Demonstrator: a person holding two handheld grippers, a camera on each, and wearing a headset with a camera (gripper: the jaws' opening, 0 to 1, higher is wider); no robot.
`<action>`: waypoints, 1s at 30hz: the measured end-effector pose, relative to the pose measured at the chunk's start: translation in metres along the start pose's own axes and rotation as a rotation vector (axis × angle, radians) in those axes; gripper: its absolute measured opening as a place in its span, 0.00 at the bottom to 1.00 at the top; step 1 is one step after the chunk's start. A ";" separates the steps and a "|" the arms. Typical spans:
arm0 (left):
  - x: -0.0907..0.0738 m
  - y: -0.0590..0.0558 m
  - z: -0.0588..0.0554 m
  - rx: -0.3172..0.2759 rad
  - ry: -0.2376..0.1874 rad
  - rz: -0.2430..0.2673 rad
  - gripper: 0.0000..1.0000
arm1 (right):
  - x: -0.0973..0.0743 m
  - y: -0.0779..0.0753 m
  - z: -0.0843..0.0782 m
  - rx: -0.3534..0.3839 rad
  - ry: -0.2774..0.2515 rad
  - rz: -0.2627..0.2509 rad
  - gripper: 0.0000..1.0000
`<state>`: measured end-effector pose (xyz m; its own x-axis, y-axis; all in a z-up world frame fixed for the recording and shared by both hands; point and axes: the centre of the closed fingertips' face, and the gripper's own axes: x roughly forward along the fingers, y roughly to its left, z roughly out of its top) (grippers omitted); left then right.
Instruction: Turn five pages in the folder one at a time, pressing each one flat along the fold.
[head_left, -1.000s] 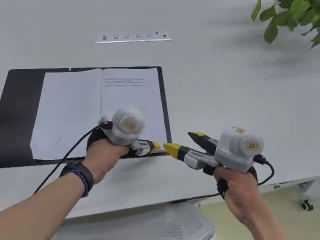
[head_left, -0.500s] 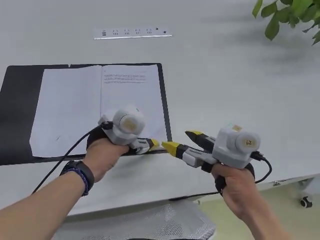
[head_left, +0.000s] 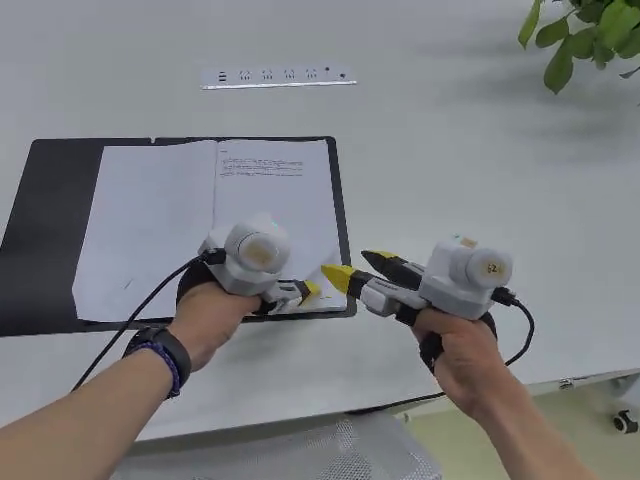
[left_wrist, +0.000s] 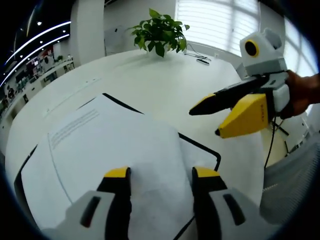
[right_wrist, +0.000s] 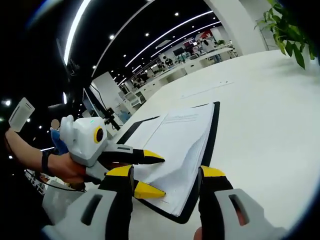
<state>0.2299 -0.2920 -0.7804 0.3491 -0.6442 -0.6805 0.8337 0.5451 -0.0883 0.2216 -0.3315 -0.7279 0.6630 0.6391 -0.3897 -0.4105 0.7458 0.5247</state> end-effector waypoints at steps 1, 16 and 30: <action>-0.001 0.000 0.000 -0.001 0.000 0.001 0.48 | 0.003 0.001 0.001 0.010 -0.004 0.007 0.50; -0.005 -0.001 -0.002 -0.056 -0.011 0.008 0.51 | 0.036 0.002 -0.007 0.093 0.013 0.056 0.45; -0.026 -0.003 -0.004 -0.097 -0.016 0.023 0.55 | 0.037 0.007 -0.002 0.116 -0.023 0.064 0.22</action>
<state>0.2169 -0.2745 -0.7657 0.3755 -0.6391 -0.6712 0.7800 0.6091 -0.1436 0.2421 -0.3019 -0.7402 0.6525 0.6792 -0.3361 -0.3781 0.6762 0.6323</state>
